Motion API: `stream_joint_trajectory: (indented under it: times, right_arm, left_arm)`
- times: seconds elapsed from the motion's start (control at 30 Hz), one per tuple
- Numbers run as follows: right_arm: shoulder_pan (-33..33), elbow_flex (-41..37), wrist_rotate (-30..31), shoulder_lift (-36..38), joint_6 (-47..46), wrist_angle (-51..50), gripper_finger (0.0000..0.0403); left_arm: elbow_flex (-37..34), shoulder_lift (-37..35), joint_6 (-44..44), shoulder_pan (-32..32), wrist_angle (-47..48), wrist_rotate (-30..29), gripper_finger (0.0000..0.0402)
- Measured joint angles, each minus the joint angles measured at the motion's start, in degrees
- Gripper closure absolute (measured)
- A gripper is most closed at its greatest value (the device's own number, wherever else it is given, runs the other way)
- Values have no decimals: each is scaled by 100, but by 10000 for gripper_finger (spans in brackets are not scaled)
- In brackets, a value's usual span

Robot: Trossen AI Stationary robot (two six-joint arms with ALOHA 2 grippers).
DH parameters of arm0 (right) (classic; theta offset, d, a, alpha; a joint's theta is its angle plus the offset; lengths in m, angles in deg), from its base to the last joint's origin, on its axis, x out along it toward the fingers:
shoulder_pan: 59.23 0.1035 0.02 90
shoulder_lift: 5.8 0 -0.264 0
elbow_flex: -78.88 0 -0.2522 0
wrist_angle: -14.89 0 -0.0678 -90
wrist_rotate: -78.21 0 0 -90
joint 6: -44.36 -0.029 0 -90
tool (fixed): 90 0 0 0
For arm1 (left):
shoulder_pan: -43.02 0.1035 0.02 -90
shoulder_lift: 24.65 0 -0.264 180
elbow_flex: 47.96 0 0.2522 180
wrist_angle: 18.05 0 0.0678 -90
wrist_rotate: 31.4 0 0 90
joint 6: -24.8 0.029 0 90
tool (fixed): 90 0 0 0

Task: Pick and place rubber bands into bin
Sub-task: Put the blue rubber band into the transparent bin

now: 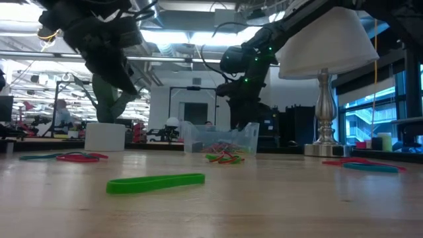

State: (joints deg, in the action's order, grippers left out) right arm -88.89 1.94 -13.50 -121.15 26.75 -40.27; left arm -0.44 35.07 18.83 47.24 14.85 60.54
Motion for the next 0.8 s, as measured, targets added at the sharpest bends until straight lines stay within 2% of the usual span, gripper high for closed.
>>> stream_joint_trajectory:
  times: [0.07, 0.13, 0.23, 0.3, 0.33, 0.43, 0.53, 0.63, 0.8]
  right_arm:
    - [-14, 1, -212, 1, 273, 95, 264]
    - [-8, 1, 122, 2, 137, -61, 269]
    - [-30, 0, 93, 2, 526, -97, 279]
    - [-15, 2, 878, 4, 385, -376, 288]
    - [-10, -6, 991, 4, 376, -469, 292]
    - [-25, -5, -104, 4, 1058, -240, 303]
    - [-3, -5, 73, 2, 881, -195, 312]
    - [-19, -5, -136, 13, 950, 3, 317]
    - [34, -5, -135, 275, 1068, 13, 328]
  left_arm:
    - [0, 1, -157, -61, -183, -85, 398]
    - [0, 1, -345, -127, -322, -203, 398]
    - [0, 1, -579, -253, -463, -400, 398]
    - [0, 1, -738, -352, -470, -515, 398]
    - [0, 1, -845, -407, -470, -575, 398]
    - [0, 1, -1172, -605, -471, -800, 398]
    - [0, 1, -1324, -796, -469, -1025, 398]
    - [0, 1, -1493, -959, -469, -1255, 398]
    - [0, 1, -1685, -1178, -462, -1367, 398]
